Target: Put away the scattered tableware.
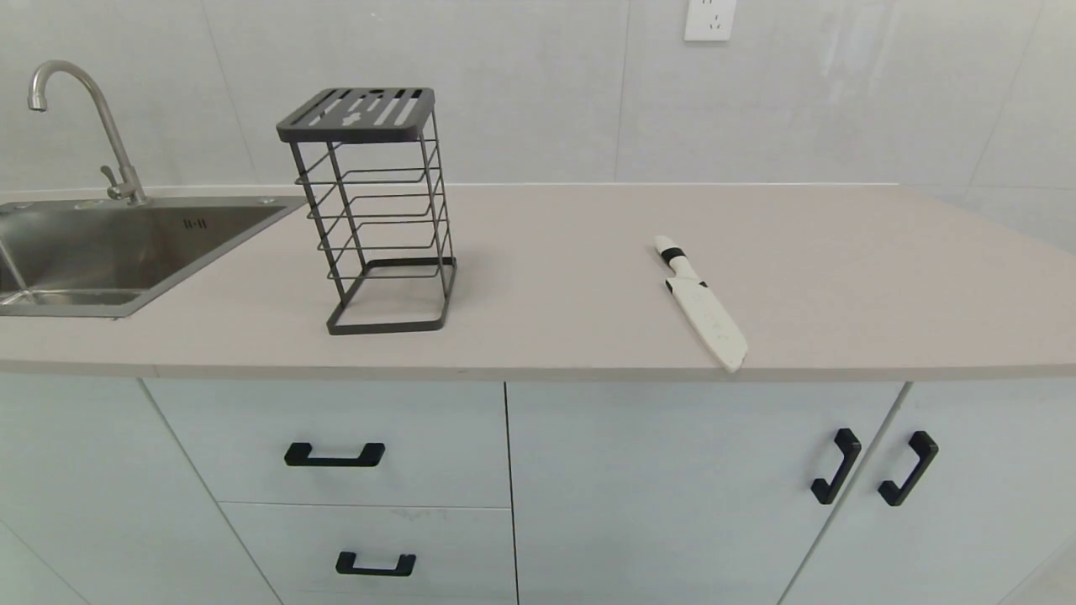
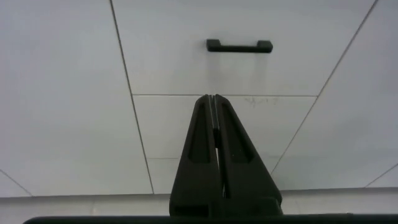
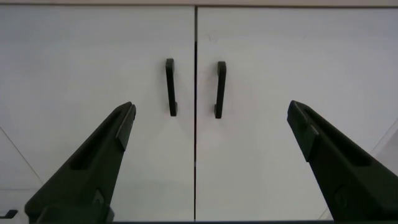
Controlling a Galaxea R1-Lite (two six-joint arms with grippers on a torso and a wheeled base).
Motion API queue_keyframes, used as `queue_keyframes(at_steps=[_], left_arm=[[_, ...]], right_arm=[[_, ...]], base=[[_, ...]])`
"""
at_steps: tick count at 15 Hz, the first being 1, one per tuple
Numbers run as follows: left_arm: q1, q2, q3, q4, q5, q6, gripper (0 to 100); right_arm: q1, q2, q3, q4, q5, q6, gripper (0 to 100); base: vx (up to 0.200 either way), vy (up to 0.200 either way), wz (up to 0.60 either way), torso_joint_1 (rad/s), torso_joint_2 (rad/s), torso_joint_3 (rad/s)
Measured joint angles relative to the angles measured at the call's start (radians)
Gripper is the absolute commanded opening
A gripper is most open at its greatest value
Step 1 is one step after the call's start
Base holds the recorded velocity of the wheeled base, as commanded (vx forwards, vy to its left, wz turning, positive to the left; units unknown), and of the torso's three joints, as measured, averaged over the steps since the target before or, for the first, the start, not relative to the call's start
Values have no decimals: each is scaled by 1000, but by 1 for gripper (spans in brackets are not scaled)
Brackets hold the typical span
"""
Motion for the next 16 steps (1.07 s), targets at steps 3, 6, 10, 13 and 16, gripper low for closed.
queue_keyframes(at_steps=[3, 6, 10, 13, 16], left_arm=[[62, -49, 0, 0, -9, 1, 0], [76, -82, 0, 0, -11, 1, 0], [79, -92, 0, 0, -12, 1, 0], [79, -92, 0, 0, -12, 1, 0], [79, -92, 0, 0, -12, 1, 0]], right_arm=[[0, 0, 0, 0, 0, 0, 100], [0, 0, 0, 0, 0, 0, 100], [0, 0, 0, 0, 0, 0, 100], [0, 0, 0, 0, 0, 0, 100], [0, 0, 0, 0, 0, 0, 100]], base=[[0, 0, 0, 144, -461, -328], [0, 0, 0, 165, -471, -317], [0, 0, 0, 182, -493, -308], [0, 0, 0, 204, -520, -315], [0, 0, 0, 219, -528, -305]])
